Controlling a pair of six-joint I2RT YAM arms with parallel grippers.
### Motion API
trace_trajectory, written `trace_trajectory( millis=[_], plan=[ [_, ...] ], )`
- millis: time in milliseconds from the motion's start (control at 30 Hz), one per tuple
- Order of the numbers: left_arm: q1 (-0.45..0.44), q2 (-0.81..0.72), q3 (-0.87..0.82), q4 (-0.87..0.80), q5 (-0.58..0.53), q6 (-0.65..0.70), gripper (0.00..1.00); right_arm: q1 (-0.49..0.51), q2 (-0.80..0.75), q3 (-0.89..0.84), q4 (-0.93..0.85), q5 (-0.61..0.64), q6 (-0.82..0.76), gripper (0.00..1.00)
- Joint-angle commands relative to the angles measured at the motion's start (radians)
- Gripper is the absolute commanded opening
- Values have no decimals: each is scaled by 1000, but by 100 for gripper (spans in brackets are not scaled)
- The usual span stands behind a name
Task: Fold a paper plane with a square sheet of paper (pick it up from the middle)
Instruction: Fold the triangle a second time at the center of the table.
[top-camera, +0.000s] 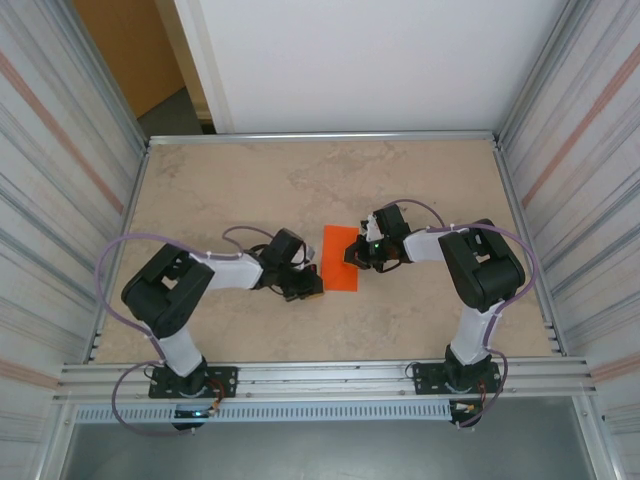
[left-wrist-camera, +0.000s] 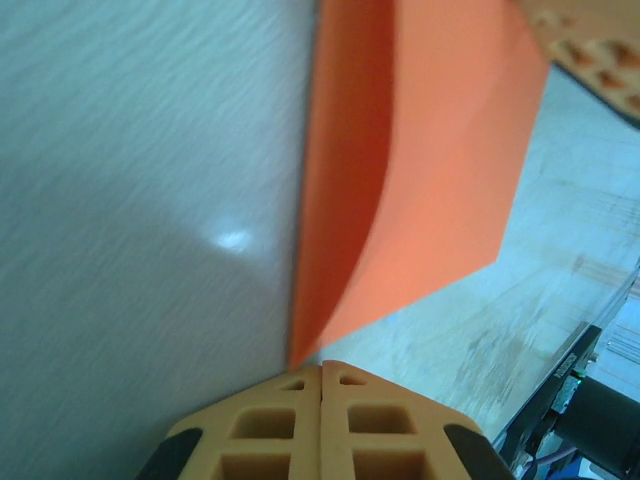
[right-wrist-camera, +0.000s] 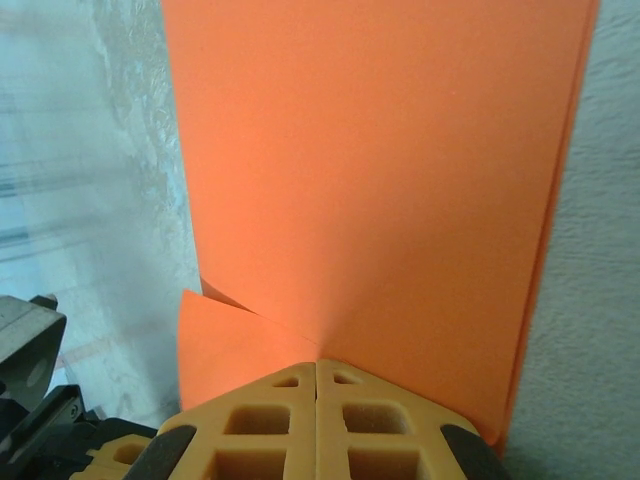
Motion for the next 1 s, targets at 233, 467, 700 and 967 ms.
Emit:
trace_trajectory(
  millis=[233,467,700,967],
  plan=[
    [4,-17,157,-57,-29,26,0,-18,73,-50,-221,172,-37,0],
    [9,114,209,-65,-44,21,0,-19,71,-44,-224,162,-36,0],
    [12,132,134,-54,-75,-22,0,-22,57,-23,-239,133,-37,0],
    [12,138,58,-2,-79,-71,0,-14,-92,151,-359,56,-97,1]
  ],
)
